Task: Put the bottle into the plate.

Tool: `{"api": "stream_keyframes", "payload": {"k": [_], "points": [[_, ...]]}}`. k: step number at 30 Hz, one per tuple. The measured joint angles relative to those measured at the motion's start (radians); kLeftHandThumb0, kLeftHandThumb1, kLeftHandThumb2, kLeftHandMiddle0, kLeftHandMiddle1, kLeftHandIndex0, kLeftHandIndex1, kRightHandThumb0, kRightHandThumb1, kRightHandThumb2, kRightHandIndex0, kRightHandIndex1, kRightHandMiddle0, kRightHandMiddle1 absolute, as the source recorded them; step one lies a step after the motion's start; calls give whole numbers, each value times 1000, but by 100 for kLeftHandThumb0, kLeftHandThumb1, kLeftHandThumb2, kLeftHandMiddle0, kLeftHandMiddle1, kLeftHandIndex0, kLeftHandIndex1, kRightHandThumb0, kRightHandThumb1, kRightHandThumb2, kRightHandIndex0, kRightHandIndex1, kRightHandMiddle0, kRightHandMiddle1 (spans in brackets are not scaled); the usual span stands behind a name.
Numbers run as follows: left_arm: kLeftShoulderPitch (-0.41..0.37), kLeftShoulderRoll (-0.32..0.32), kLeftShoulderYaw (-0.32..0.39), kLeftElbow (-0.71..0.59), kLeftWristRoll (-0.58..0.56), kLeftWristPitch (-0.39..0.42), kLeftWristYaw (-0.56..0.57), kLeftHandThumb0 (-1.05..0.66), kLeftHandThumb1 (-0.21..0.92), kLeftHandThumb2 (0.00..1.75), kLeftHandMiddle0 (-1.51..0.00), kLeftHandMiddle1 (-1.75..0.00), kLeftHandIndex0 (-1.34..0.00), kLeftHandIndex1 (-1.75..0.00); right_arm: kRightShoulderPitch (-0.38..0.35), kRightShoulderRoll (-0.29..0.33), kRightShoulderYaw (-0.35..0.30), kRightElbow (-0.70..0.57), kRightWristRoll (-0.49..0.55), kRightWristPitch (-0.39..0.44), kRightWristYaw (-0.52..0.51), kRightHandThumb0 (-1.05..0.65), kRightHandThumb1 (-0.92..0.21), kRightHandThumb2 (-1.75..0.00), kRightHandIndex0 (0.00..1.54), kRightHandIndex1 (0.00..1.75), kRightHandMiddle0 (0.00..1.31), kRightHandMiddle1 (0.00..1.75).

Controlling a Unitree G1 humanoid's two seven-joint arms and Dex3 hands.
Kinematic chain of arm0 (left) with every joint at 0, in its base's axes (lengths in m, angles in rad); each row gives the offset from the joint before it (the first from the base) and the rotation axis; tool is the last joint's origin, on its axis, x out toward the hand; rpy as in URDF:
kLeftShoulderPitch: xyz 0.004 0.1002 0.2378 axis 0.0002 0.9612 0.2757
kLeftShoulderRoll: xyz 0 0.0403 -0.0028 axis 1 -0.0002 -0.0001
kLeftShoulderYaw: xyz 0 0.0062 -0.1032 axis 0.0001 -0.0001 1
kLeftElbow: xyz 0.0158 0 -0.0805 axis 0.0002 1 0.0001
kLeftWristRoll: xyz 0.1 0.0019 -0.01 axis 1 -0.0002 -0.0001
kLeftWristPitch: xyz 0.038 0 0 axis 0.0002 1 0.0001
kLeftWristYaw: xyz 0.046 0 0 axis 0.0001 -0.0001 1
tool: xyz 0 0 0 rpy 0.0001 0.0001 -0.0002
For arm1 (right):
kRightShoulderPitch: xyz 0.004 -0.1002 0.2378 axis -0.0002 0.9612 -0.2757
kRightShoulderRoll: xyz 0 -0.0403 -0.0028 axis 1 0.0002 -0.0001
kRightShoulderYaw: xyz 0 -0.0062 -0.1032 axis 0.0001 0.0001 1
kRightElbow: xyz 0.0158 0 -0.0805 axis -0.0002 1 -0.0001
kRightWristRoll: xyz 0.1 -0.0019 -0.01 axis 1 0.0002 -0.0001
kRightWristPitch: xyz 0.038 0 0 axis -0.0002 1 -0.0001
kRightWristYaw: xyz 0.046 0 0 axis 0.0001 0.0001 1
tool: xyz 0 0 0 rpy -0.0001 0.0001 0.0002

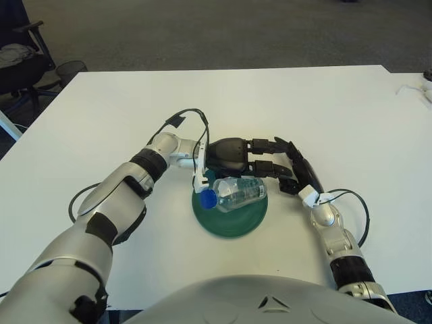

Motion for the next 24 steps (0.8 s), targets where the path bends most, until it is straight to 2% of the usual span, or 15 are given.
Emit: {"api": "stream_keyframes", "payload": {"k": [6, 10, 18, 24], "points": [[0, 1, -5, -2, 2, 11, 2, -105, 92, 107, 0, 0, 0, -8, -96, 41, -89, 164, 240, -80, 190, -72, -92, -110, 4, 3, 0, 25], [0, 4, -5, -1, 2, 11, 4, -105, 92, 106, 0, 0, 0, -8, -139, 53, -134, 243, 345, -125, 277, -72, -92, -109, 4, 2, 0, 24], [0, 2, -5, -1, 0, 8, 11, -105, 92, 107, 0, 0, 0, -9, -223, 49, -193, 378, 400, -163, 367, -74, -92, -110, 4, 2, 0, 18], [-1, 3, -5, 0, 0, 9, 35, -104, 92, 106, 0, 0, 0, -8, -268, 43, -224, 456, 411, -183, 419, -75, -92, -108, 7, 3, 0, 25]]}}
